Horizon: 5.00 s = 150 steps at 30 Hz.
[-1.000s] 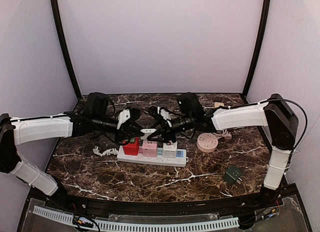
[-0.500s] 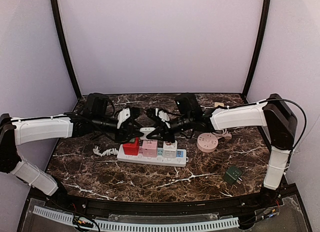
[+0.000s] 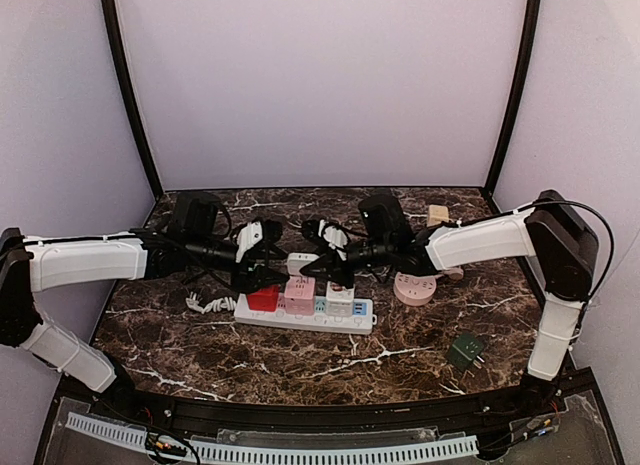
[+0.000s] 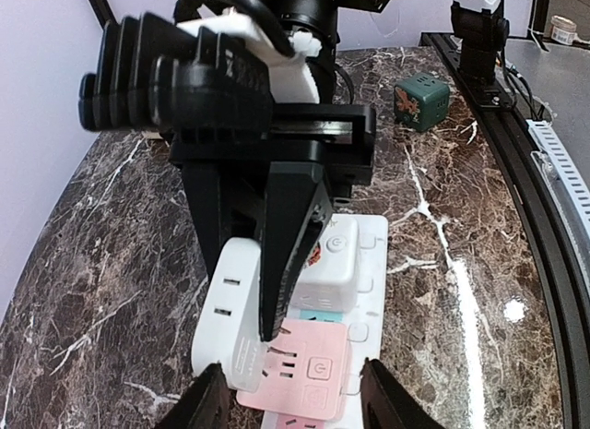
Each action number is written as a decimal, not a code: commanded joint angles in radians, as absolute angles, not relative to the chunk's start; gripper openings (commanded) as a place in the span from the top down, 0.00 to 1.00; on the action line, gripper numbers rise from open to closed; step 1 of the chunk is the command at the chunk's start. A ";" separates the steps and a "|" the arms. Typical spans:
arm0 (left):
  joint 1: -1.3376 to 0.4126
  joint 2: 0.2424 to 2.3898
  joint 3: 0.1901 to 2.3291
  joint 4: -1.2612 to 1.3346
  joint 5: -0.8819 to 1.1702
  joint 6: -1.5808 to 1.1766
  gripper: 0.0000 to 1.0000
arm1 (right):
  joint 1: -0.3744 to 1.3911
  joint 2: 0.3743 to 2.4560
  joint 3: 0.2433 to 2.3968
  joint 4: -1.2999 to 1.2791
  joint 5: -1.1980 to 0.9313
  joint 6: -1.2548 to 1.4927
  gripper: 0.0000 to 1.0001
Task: Insert the plug
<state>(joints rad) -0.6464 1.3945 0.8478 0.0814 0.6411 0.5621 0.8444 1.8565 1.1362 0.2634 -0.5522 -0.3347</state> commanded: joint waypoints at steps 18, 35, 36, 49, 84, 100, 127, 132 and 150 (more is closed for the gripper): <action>-0.640 1.431 0.813 0.117 0.538 0.628 0.45 | 0.887 1.882 1.119 0.380 -0.486 -0.381 1.00; -0.640 1.464 0.851 0.121 0.622 0.639 0.94 | 0.887 1.829 1.161 0.283 -0.654 -0.408 1.00; -0.640 1.459 0.851 0.129 0.626 0.636 0.98 | 0.887 1.831 1.161 0.282 -0.653 -0.408 1.00; -0.640 1.431 0.841 0.151 0.695 0.620 0.99 | 0.844 1.878 1.119 0.371 -0.612 -0.303 0.59; -0.639 1.459 0.832 0.118 0.654 0.709 0.99 | 0.837 1.846 1.120 0.270 -0.696 -0.330 0.65; -0.632 1.522 0.875 0.063 0.663 0.754 0.99 | 0.831 1.842 1.106 0.321 -0.675 -0.324 0.79; -0.630 1.576 0.934 0.006 0.638 0.796 0.99 | 0.825 1.911 1.107 0.376 -0.664 -0.334 1.00; -0.630 1.571 0.925 -0.021 0.643 0.809 0.99 | 0.826 1.913 1.096 0.371 -0.667 -0.329 1.00; -0.632 1.592 0.893 -0.011 0.665 0.791 0.99 | 0.827 1.886 1.068 0.309 -0.650 -0.339 1.00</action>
<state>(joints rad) -0.6193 1.5639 0.9287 0.0170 0.6647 0.7193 0.8303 1.8854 1.0813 0.3737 -0.6559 -0.4141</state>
